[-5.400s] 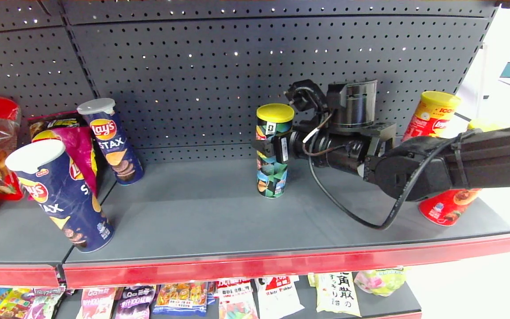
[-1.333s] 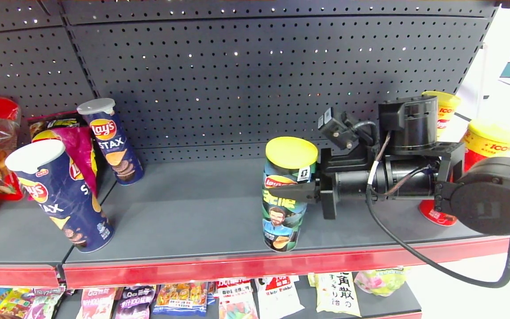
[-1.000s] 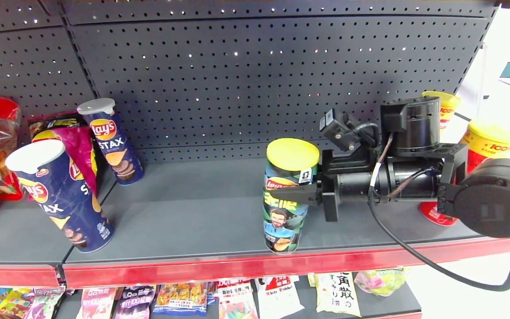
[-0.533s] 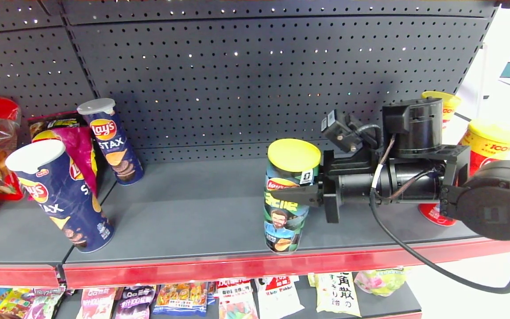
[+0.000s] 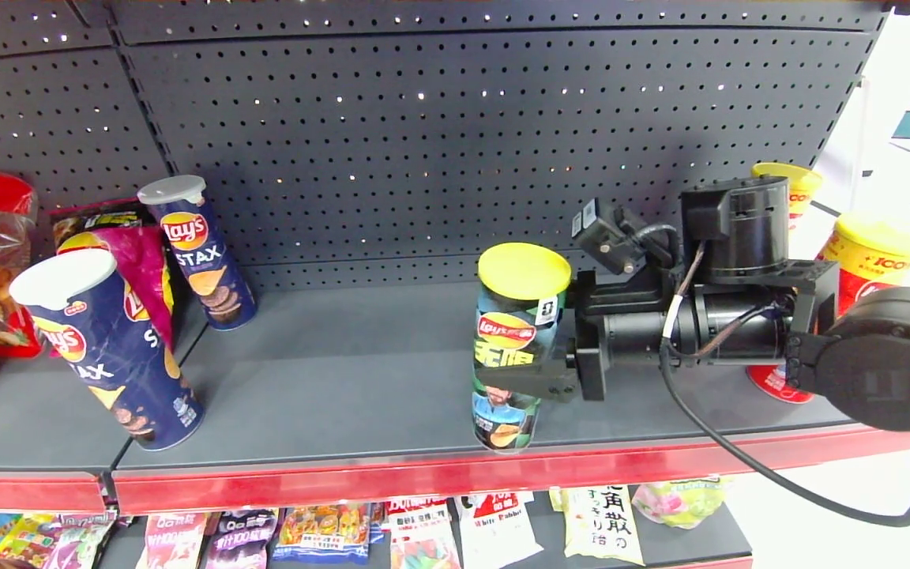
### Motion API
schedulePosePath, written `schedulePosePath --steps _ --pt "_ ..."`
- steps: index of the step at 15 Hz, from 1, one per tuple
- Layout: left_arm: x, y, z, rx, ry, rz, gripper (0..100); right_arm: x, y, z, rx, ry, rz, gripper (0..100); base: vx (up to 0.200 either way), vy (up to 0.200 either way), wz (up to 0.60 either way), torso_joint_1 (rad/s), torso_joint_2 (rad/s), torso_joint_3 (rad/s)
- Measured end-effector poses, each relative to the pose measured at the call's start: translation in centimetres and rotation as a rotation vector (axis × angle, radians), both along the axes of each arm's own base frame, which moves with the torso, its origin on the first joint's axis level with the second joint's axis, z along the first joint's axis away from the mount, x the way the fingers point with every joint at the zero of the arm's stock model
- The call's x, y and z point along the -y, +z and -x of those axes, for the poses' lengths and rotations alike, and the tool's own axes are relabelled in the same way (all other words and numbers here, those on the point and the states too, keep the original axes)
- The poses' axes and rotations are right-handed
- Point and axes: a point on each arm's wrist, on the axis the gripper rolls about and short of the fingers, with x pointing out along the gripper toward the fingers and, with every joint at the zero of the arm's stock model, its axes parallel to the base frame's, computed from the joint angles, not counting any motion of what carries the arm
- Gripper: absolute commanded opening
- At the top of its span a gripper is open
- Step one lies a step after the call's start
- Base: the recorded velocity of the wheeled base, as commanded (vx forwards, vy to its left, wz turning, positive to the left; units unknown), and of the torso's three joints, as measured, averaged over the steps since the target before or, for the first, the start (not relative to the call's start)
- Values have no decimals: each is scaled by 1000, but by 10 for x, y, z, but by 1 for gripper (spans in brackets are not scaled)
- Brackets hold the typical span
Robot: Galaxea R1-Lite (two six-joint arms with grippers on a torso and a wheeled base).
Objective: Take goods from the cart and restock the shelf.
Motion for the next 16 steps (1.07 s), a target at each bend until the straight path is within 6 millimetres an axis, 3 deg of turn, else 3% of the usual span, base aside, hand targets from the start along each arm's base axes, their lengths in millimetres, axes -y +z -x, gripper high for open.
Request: schedulePosePath --steps 5,16 --pt "0 0 0 -1 -1 0 0 9 -3 10 -12 -51 20 100 0 0 0 0 0 0" --pt "1 -3 -3 -19 -9 -2 0 49 -8 66 -37 -282 77 100 0 0 0 0 0 0"
